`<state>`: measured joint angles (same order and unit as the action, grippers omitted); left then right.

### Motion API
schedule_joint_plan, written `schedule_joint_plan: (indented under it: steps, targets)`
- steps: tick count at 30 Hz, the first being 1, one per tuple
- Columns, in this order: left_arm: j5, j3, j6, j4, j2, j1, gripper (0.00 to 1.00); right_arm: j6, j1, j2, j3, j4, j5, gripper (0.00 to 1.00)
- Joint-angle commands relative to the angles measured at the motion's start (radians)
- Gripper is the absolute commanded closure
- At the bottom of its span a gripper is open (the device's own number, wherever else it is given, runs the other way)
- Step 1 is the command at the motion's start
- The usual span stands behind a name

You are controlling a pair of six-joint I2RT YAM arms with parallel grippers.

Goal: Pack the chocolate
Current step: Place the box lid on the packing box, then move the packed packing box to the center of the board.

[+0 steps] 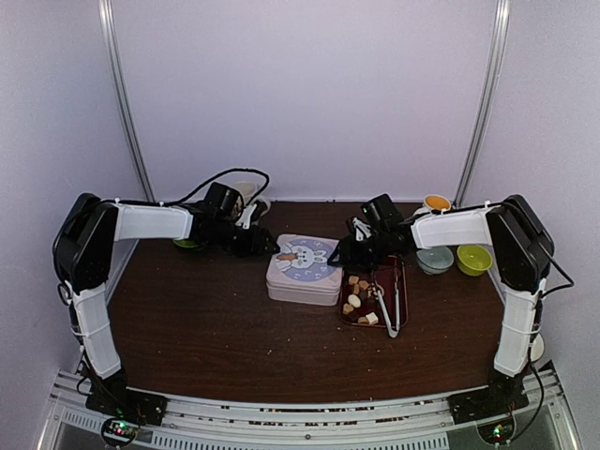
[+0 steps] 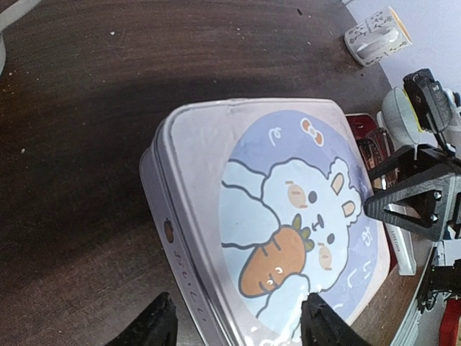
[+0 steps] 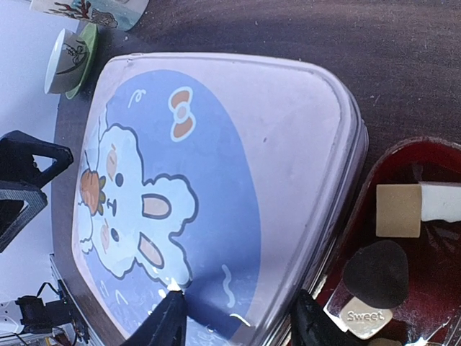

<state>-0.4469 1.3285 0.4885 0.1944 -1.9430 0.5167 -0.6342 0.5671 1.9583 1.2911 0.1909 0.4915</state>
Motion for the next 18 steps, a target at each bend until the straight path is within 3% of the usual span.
schedule_joint_plan:
  steps: [1, 12, 18]
  targets:
    - [-0.057, -0.029, 0.024, -0.068, -0.027, -0.004, 0.40, 0.018, 0.028, 0.001, -0.031, 0.060, -0.008, 0.50]
    - [-0.132, -0.136, 0.067, -0.132, -0.045, 0.002, 0.52, 0.039, 0.073, -0.021, -0.081, 0.060, -0.001, 0.50]
    - [-0.141, -0.218, 0.081, -0.154, -0.016, 0.014, 0.68, 0.066, 0.110, -0.033, -0.090, 0.067, 0.011, 0.52]
